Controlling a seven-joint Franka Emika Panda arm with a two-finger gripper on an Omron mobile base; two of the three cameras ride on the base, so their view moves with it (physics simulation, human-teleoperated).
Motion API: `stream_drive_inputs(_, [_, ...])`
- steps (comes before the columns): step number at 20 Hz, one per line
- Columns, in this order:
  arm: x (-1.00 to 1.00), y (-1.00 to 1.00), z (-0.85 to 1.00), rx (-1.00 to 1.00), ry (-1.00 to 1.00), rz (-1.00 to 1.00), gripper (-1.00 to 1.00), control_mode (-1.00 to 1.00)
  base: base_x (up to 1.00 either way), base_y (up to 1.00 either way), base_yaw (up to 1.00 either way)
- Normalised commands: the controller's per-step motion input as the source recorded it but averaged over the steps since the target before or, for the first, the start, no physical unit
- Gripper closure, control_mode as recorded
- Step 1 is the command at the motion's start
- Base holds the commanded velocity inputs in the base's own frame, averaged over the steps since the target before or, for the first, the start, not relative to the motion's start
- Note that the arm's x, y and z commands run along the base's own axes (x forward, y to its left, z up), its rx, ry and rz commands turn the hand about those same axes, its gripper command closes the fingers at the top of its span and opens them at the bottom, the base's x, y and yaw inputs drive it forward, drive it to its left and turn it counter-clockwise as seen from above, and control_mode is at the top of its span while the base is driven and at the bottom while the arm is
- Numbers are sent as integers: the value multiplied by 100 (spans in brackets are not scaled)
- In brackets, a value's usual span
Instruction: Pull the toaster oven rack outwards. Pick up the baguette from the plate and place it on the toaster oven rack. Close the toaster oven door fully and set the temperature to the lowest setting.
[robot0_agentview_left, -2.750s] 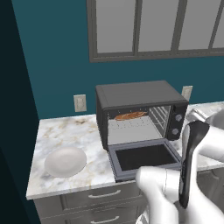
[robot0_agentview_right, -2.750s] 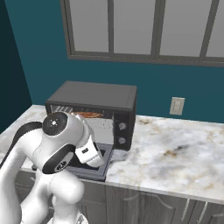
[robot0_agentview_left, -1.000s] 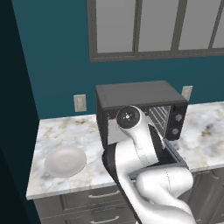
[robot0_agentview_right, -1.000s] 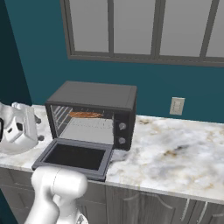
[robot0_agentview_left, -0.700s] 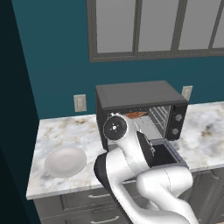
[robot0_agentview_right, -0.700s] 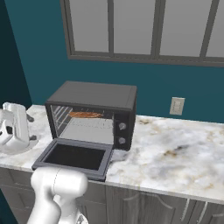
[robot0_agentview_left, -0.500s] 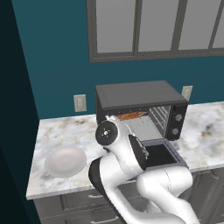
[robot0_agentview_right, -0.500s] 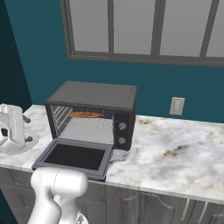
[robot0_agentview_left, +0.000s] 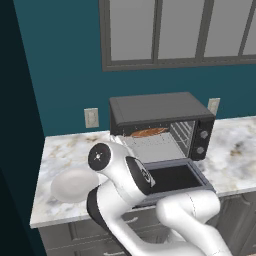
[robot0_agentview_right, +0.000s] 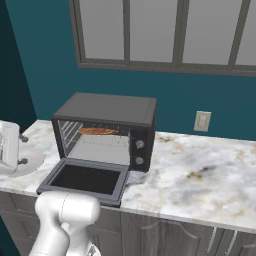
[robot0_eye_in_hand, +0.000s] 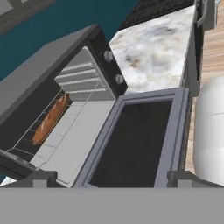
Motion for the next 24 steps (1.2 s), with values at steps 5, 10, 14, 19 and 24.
stream_drive_inputs(5, [-5, 8, -21, 4, 0, -9, -100, -100, 0, 0, 0])
stream_drive_inputs(10, [-17, 0, -33, 6, 1, -6, -100, -100, 0, 0, 0])
stream_drive_inputs(14, [-12, 0, -28, 1, 5, -2, -100, -100, 0, 0, 0])
stream_drive_inputs(19, [-3, 0, -28, 0, 11, 0, -100, -100, 0, 0, 0])
stream_drive_inputs(24, [0, 3, -31, 0, 15, -1, -100, -100, 0, 0, 0])
